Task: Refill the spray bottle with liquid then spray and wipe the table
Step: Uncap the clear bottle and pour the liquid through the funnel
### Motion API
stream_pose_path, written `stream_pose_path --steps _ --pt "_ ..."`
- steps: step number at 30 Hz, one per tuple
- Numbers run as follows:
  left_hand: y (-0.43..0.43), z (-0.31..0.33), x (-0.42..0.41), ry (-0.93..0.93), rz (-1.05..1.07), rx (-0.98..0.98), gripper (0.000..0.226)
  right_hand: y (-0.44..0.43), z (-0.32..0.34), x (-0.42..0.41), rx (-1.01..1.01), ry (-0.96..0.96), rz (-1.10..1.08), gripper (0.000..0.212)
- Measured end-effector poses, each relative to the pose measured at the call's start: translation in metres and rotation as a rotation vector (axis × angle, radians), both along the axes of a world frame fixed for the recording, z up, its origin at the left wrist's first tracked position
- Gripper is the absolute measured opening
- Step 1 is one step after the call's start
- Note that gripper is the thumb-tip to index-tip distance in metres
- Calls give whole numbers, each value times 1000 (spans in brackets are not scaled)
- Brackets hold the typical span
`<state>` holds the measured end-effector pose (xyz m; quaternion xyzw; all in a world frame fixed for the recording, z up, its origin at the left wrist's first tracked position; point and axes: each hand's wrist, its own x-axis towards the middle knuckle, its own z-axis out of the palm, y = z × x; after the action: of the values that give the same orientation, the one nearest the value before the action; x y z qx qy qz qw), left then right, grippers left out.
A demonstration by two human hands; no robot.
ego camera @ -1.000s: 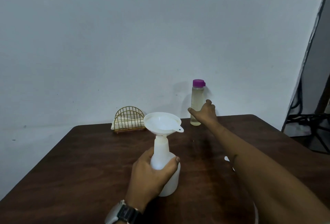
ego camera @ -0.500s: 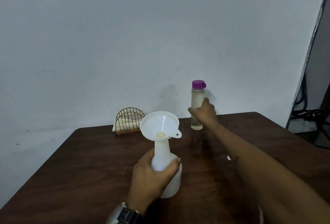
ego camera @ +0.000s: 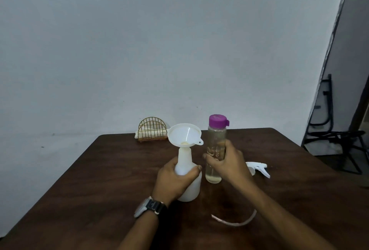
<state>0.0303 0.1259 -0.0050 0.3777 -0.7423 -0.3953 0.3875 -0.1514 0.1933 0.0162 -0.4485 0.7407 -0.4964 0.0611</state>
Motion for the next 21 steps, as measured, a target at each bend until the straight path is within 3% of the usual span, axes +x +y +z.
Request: stream_pose_path --steps 5,7,10,11,21 --pt "26 9 16 -84 -43 -6 47 32 3 19 -19 -58 -8 43" --pt "29 16 24 -156 -98 44 80 40 4 23 -51 -81 -24 42" --pt "30 29 35 -230 -193 160 150 48 4 23 -74 -99 -29 43" --pt "30 34 39 -244 -211 168 160 51 4 22 -75 -103 -23 42" --pt "42 73 72 -44 -194 14 154 69 29 21 -125 -62 -20 43"
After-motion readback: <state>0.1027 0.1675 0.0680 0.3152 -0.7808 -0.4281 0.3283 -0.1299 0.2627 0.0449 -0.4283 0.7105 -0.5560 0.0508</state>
